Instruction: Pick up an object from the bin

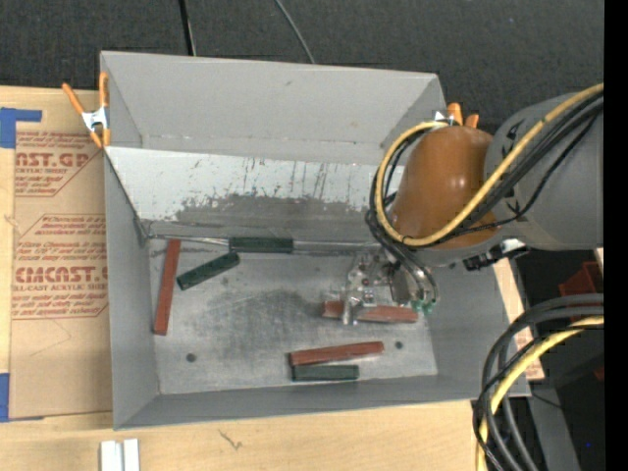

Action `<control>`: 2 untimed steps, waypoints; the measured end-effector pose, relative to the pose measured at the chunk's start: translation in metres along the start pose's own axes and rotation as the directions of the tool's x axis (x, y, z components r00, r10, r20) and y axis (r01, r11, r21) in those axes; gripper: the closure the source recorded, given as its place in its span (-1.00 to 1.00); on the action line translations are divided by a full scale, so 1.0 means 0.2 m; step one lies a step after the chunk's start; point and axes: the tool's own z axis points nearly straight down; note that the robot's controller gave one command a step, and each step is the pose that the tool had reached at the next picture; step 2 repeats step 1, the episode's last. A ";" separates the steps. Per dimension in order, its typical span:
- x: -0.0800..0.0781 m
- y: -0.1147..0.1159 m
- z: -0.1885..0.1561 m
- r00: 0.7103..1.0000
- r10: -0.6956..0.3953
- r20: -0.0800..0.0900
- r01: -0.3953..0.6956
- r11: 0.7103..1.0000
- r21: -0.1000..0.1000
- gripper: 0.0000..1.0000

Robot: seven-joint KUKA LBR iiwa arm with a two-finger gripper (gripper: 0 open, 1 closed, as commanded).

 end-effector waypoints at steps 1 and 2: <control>-0.12 0.25 -0.87 0.987 0.163 0.001 -0.163 0.987 0.001 1.00; -0.12 0.25 -0.87 0.987 0.163 0.001 -0.163 0.987 0.001 1.00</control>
Offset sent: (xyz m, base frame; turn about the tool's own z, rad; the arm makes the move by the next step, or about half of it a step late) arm 0.0000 0.0000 0.0000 0.0000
